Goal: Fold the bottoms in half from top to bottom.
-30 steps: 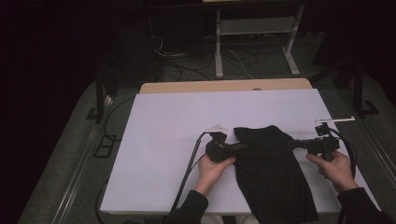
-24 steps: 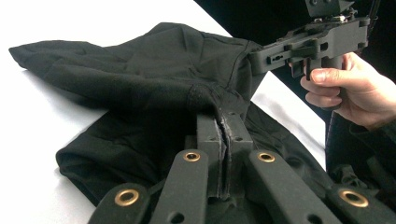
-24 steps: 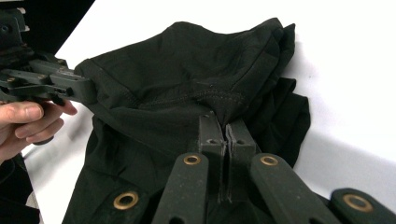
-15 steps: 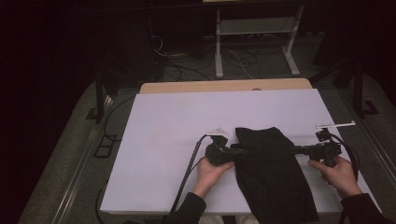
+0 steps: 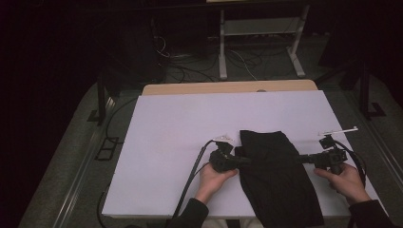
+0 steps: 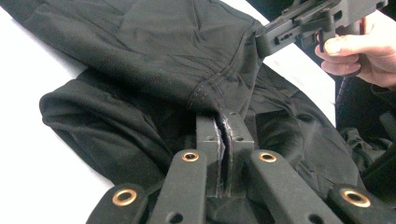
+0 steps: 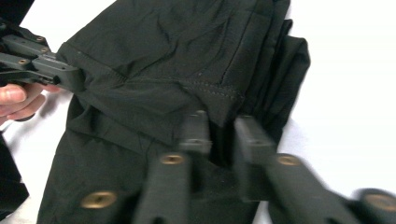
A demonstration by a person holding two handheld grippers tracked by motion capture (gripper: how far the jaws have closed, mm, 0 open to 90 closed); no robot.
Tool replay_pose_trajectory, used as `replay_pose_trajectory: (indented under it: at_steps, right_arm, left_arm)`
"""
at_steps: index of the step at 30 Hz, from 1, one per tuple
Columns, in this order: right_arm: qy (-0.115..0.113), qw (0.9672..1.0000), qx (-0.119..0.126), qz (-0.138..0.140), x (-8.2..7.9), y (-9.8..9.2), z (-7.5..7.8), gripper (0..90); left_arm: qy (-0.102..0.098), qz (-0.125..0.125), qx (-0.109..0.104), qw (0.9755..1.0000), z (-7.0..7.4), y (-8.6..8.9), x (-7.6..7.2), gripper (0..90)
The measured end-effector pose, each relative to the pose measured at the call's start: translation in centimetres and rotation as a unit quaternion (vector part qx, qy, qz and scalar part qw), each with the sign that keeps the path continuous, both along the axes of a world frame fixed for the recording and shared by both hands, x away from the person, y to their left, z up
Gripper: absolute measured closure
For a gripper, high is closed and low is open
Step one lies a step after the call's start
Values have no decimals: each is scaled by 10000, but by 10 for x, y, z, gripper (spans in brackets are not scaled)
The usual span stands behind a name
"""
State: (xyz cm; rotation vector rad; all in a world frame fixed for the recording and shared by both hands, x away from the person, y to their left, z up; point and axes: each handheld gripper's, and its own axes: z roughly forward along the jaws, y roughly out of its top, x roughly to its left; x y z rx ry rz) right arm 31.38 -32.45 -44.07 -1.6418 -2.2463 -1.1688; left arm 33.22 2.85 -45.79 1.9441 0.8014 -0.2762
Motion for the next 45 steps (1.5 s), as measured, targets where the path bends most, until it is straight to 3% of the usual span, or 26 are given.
replay_pose_trajectory:
  at_steps: [3,13,34,45]
  right_arm:
    - [-98,9999,5,23,0,-2,2,522]
    - [-193,9998,78,-7,5,-4,7,193]
    - [-498,9988,-4,-1,28,6,26,37]
    - [-538,9982,-237,68,41,12,32,0]
  left_arm:
    - [25,-2,-37,10000,-1,1,0,857]
    - [46,20,-66,10000,-1,0,1,858]
    - [9,12,-73,10000,1,1,0,859]
    - [-13,13,-61,10000,3,0,1,859]
